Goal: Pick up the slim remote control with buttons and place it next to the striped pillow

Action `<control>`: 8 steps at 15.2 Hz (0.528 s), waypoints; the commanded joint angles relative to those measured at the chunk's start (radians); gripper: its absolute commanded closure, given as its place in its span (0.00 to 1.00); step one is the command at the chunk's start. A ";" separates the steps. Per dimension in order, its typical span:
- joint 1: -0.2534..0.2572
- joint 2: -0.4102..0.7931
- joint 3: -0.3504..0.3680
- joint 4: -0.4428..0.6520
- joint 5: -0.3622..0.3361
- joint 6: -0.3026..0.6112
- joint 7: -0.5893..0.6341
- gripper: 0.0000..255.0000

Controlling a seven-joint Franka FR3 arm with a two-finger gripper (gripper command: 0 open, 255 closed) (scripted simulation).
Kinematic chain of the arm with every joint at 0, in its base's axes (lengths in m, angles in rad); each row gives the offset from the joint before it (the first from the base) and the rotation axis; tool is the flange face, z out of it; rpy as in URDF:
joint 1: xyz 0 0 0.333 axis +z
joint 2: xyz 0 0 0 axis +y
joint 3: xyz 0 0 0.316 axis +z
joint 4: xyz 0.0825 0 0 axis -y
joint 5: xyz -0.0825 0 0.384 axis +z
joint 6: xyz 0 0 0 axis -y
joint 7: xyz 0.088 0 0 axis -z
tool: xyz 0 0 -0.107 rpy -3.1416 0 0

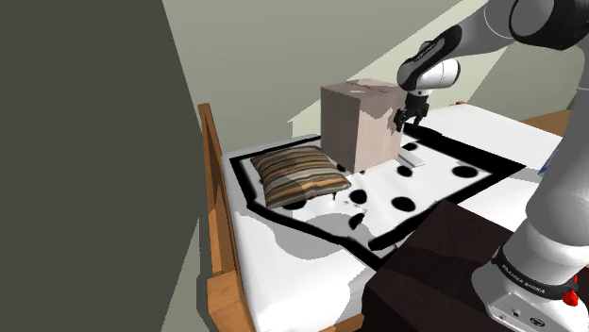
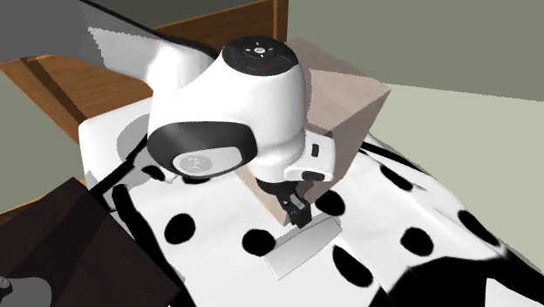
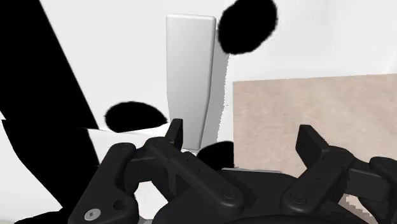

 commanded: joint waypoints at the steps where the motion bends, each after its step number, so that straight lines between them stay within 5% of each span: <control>1: -0.026 0.140 0.014 0.049 0.041 0.002 -0.034 0.00; 8: -0.153 0.408 0.060 0.314 0.125 -0.026 -0.098 0.00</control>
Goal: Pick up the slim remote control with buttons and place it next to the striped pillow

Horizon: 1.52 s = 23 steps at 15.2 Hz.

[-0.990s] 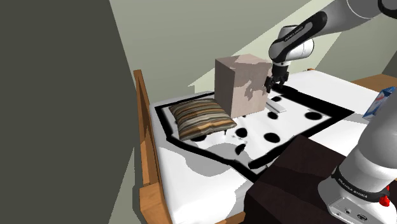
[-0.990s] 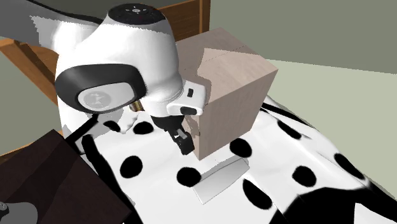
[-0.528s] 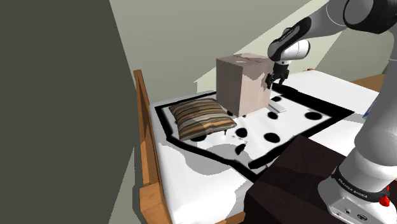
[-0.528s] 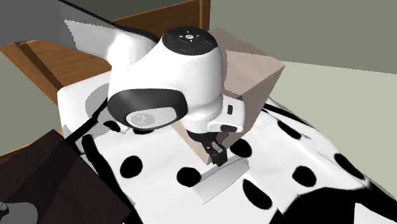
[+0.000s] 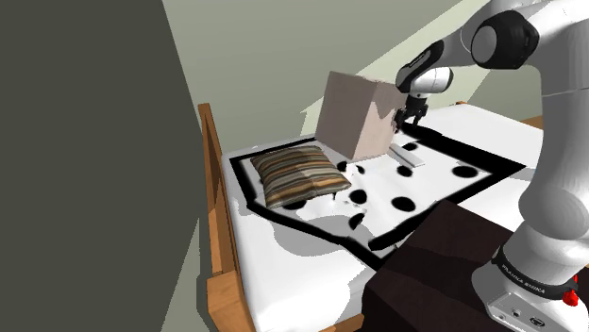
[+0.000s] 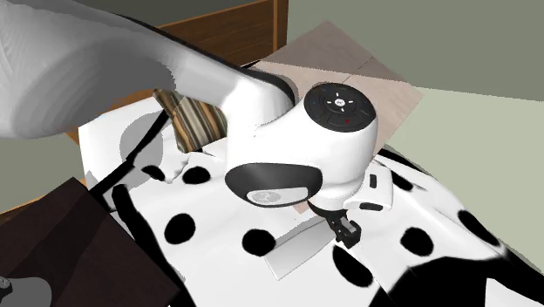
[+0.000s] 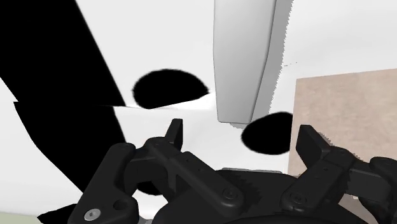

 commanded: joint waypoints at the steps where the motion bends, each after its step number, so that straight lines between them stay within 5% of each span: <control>1: -0.020 0.159 0.018 0.045 0.004 -0.046 -0.009 0.00; 2: -0.014 0.015 0.005 0.025 0.006 -0.013 -0.005 0.00; 3: -0.014 0.015 0.005 0.025 0.006 -0.013 -0.005 0.00; 23: -0.040 0.232 0.044 0.058 0.019 0.015 -0.018 0.00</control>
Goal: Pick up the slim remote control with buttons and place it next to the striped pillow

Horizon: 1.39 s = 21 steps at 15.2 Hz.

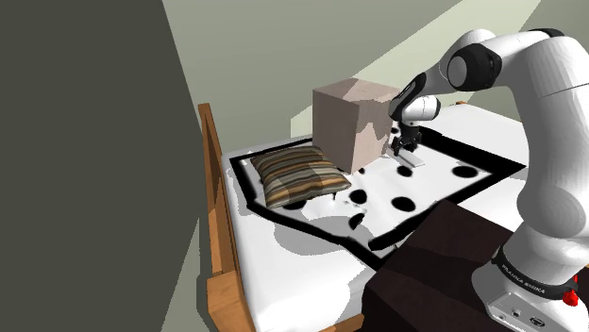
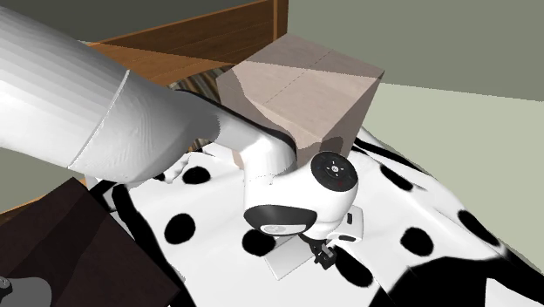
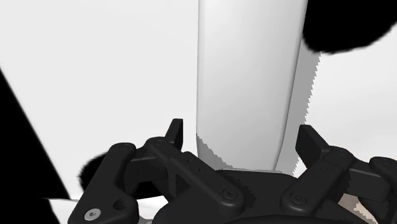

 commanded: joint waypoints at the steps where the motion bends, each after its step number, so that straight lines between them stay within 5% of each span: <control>1: 0.000 0.000 0.000 0.000 0.000 0.001 0.000 0.00; 3: 0.000 0.000 0.000 0.000 0.000 0.000 0.000 0.00; 4: 0.000 0.000 0.000 0.000 0.000 0.000 0.000 1.00; 21: 0.015 -0.079 -0.021 -0.015 -0.022 -0.063 0.012 1.00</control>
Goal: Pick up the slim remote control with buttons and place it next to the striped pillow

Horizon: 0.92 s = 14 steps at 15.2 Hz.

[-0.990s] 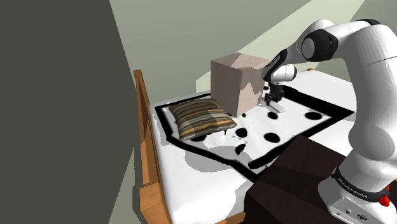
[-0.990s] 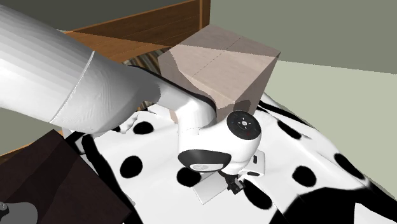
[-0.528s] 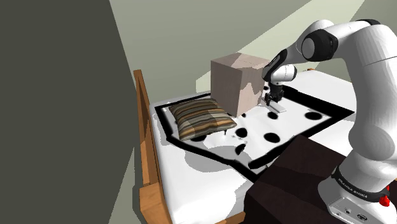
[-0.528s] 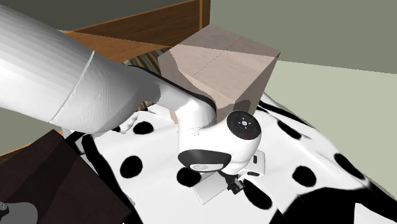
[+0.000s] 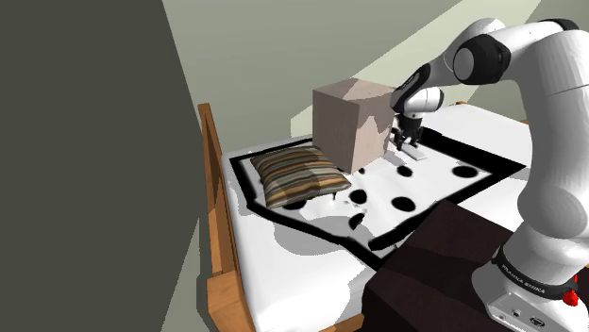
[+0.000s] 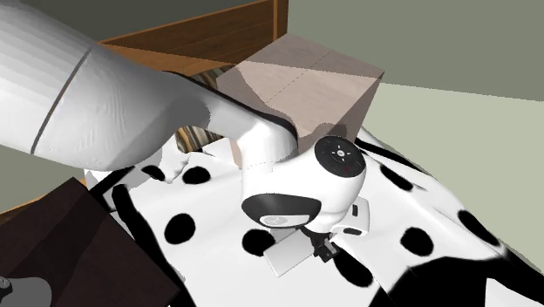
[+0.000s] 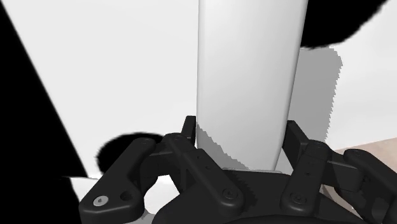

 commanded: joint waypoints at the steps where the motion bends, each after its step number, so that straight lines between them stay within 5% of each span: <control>1: 0.004 -0.021 -0.006 -0.003 -0.006 -0.017 0.003 1.00; 14: 0.024 -0.132 -0.035 0.007 -0.045 -0.136 0.025 1.00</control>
